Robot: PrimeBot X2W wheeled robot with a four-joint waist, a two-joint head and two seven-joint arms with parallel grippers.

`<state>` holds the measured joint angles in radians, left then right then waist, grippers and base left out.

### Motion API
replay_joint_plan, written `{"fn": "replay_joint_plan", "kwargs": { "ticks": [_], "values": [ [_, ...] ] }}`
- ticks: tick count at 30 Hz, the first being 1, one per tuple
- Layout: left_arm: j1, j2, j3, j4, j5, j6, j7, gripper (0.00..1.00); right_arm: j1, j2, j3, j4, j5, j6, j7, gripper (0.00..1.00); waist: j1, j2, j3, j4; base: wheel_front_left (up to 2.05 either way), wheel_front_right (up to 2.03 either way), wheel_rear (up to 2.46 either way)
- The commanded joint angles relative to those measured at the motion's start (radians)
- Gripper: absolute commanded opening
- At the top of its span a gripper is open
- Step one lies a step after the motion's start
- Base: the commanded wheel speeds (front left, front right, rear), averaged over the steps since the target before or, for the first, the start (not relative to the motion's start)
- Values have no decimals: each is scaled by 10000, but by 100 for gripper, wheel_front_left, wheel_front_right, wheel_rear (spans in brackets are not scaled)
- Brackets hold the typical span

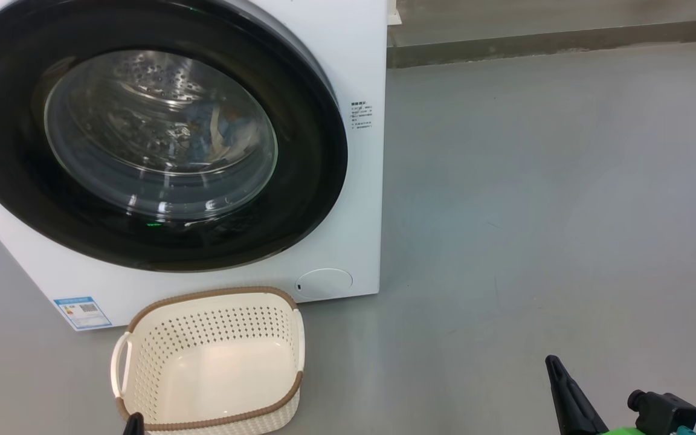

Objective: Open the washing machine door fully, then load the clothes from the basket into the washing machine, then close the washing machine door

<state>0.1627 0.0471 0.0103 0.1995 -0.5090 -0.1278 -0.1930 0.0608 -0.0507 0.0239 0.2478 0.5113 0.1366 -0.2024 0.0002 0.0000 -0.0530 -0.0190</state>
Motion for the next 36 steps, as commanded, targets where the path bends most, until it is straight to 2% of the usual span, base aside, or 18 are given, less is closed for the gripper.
{"fn": "replay_joint_plan", "kwargs": {
  "ticks": [1, 36],
  "values": [
    [-474, 109, 158, -167, -300, -5, 82, 0, -456, -73, -5, -224, 337, -11, 58, 0, -1, 0, 9, 3, 0, 0, 0],
    [-1223, 83, 456, 42, -3883, -13, 1084, 0, -858, -135, -343, -166, 4004, -27, 999, 0, -1, 0, 194, 66, 0, 0, 0]
  ]
}}
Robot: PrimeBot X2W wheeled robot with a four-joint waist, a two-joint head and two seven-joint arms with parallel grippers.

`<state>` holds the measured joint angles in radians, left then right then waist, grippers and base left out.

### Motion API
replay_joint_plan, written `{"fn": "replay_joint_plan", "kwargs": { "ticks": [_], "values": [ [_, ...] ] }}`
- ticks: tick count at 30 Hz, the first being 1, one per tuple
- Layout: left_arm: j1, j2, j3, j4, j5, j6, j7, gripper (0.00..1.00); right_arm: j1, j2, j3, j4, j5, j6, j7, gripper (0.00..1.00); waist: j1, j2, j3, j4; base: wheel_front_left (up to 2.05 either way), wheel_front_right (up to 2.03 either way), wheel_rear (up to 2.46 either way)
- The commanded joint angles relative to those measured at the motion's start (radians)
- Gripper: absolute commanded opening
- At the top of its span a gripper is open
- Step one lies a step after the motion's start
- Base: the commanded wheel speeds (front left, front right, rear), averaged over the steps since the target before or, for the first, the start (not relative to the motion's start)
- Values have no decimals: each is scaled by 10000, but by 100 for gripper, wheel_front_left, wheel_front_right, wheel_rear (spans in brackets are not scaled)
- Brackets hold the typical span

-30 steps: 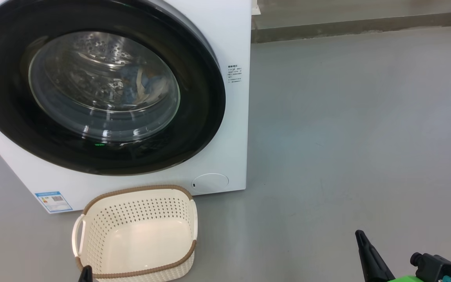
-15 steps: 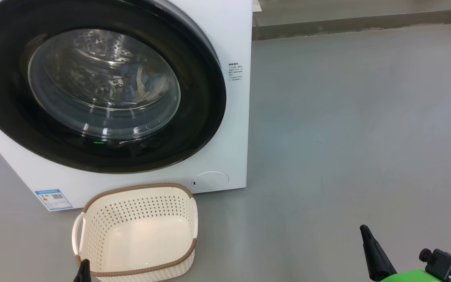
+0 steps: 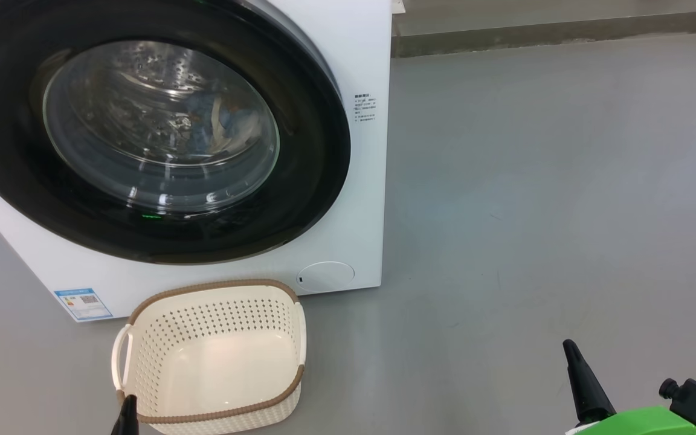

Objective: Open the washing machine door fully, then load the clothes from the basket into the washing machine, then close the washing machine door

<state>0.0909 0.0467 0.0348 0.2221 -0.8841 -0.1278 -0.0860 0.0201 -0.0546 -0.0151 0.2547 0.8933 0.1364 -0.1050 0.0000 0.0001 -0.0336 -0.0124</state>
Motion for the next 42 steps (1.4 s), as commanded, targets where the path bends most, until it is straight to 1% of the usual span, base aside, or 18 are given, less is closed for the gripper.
{"fn": "replay_joint_plan", "kwargs": {
  "ticks": [1, 42],
  "values": [
    [-527, 86, 219, -178, -238, -14, 43, 0, -463, -97, 35, -233, 292, -26, 54, 0, 0, -1, 5, 2, 0, 0, 0],
    [-1408, 56, 570, 66, -4450, -23, 1222, 0, -943, -106, -452, -160, 4529, -45, 1232, 0, 0, -1, 223, 76, 0, 0, 0]
  ]
}}
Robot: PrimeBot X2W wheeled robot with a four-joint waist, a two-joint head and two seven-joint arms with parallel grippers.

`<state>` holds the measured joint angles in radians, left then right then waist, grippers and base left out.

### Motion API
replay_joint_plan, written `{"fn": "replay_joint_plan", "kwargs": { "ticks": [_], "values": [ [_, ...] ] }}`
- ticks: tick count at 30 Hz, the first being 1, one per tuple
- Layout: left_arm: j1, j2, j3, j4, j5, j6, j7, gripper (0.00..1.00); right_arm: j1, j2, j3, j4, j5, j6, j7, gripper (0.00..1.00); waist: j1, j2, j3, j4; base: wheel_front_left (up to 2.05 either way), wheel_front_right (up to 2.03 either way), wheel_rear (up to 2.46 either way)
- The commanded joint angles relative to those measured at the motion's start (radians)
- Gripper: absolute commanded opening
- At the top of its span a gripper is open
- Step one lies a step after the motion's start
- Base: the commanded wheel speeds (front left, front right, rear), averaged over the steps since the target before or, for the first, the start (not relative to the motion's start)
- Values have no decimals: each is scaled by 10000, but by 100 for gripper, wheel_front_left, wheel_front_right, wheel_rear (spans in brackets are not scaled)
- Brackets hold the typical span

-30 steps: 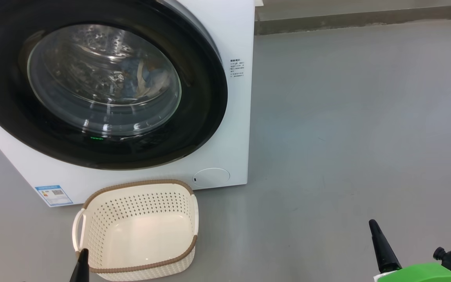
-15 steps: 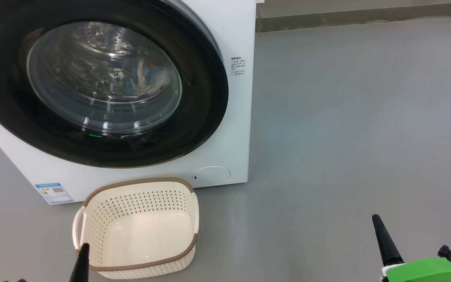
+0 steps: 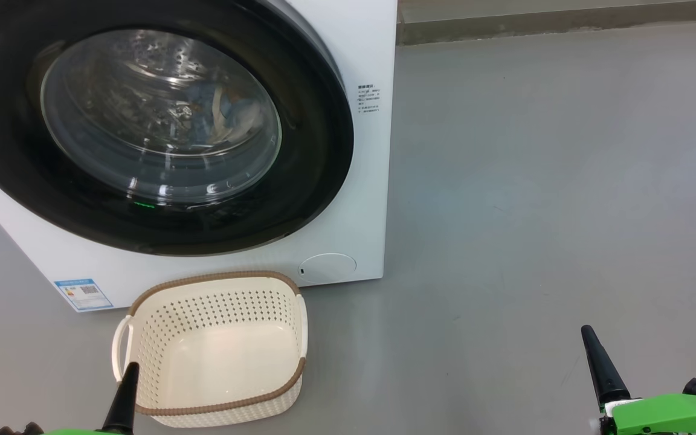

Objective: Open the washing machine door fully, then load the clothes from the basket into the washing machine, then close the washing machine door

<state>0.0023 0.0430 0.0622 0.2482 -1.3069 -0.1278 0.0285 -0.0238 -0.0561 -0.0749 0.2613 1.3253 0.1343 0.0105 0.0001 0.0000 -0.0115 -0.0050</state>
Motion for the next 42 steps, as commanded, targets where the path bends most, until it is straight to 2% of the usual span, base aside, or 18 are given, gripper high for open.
{"fn": "replay_joint_plan", "kwargs": {
  "ticks": [1, 25, 42],
  "values": [
    [-543, 91, 304, -189, -328, -23, 107, 0, -516, -91, 133, -223, 314, -24, 107, 0, -1, 0, 8, 3, 0, 0, 0],
    [-1093, 72, 520, -36, -2965, -29, 841, 0, -818, -79, -196, -176, 2942, -36, 864, 0, -1, 0, 144, 49, 0, 0, 0],
    [-1103, 72, 521, -33, -3013, -29, 852, 0, -827, -53, -239, -173, 2957, -36, 907, 0, -1, 0, 146, 50, 0, 0, 0]
  ]
}}
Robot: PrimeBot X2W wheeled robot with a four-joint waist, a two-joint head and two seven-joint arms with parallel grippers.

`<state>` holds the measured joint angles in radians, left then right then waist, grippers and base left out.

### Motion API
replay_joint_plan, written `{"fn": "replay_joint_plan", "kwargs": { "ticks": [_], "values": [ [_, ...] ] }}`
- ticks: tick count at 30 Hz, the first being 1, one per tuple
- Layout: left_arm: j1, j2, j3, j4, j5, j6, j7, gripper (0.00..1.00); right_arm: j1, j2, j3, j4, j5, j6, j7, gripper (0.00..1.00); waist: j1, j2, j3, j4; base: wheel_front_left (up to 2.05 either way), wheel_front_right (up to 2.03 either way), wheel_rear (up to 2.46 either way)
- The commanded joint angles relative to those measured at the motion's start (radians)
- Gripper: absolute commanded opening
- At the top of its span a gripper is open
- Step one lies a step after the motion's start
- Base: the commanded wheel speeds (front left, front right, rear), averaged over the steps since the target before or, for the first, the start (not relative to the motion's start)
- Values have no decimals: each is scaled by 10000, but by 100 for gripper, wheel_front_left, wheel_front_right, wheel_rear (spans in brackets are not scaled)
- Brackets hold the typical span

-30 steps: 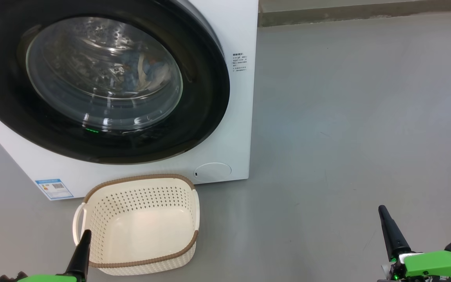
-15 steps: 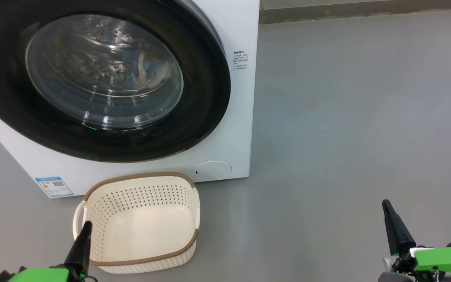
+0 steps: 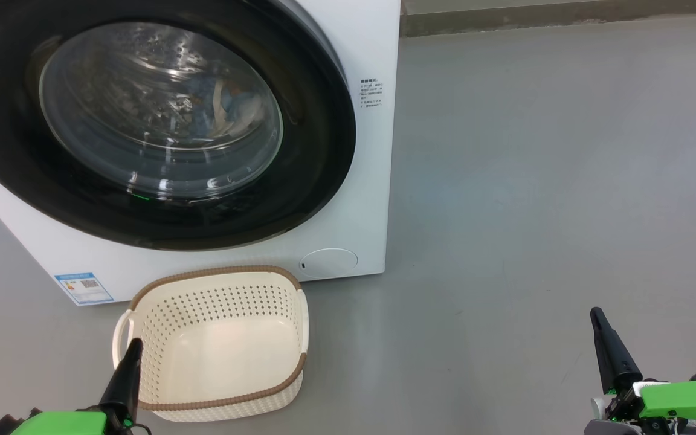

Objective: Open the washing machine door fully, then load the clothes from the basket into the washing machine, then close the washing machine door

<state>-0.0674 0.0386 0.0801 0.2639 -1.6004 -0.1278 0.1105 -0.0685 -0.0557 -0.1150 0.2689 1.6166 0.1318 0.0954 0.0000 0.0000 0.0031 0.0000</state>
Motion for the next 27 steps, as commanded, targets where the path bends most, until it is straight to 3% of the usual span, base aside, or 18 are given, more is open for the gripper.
{"fn": "replay_joint_plan", "kwargs": {
  "ticks": [1, 27],
  "values": [
    [-406, 116, 343, -190, -77, -29, 31, 0, -380, -55, 159, -250, 43, -11, 60, 0, 0, 0, 0, 0, 0, 0, 0],
    [-405, 116, 341, -190, -79, -29, 29, 0, -385, -21, 111, -247, 3, -11, 98, 0, 0, 0, 0, 0, 0, 0, 0]
  ]
}}
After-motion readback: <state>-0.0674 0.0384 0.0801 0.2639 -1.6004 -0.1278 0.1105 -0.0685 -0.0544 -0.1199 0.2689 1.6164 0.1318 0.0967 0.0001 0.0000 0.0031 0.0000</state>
